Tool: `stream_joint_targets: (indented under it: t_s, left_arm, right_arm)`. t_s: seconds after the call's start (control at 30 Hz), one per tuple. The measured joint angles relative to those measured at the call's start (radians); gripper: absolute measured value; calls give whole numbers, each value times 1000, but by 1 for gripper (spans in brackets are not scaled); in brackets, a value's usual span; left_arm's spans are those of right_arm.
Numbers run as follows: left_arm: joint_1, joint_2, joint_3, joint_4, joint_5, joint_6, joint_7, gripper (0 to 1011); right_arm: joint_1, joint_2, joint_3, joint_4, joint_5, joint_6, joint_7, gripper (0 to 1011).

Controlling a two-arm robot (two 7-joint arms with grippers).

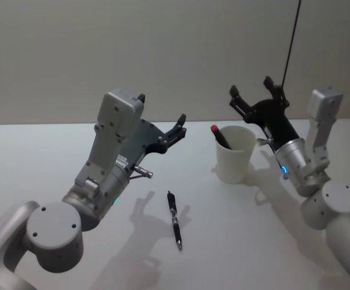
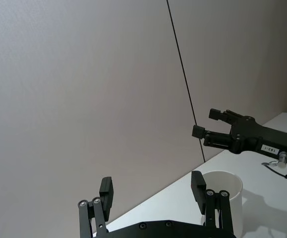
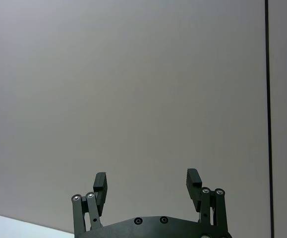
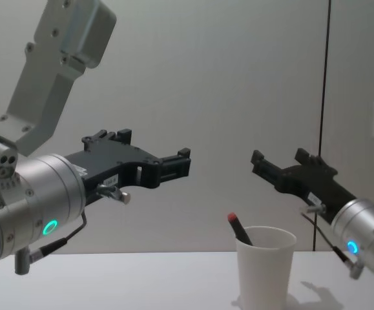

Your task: Place the pen into the pen holder.

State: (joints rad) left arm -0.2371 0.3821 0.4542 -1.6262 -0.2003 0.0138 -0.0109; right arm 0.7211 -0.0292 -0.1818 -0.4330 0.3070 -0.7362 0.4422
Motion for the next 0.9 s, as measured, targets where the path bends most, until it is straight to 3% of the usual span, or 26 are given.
stream_joint_targets:
  t_s: [0.13, 0.17, 0.2, 0.27, 0.3, 0.4, 0.5, 0.77, 0.9]
  left_arm:
    - [0, 0, 0, 0, 0, 0, 0, 1000]
    - [0, 0, 0, 0, 0, 0, 0, 1000]
    - [0, 0, 0, 0, 0, 0, 0, 1000]
    - [0, 0, 0, 0, 0, 0, 0, 1000]
    - [0, 0, 0, 0, 0, 0, 0, 1000]
    - [0, 0, 0, 0, 0, 0, 0, 1000]
    - [0, 0, 0, 0, 0, 0, 0, 1000]
    - [0, 0, 0, 0, 0, 0, 0, 1000]
    - [0, 0, 0, 0, 0, 0, 0, 1000]
  right_arm:
    - [-86, 29, 12, -192, -21, 152, -37, 1002]
    - [-86, 29, 12, -192, -21, 152, -37, 1002]
    - [-109, 38, 16, -244, -30, 205, -51, 1001]
    - [-132, 46, 20, -294, -36, 242, -61, 1001]
    - [-157, 56, 25, -351, -46, 297, -74, 1001]
    - [-188, 69, 31, -418, -55, 355, -90, 1001]
    - [-235, 88, 43, -522, -68, 448, -114, 1002]
    - [-324, 129, 69, -699, -84, 606, -152, 1002]
    - [-352, 144, 79, -749, -89, 651, -161, 1002]
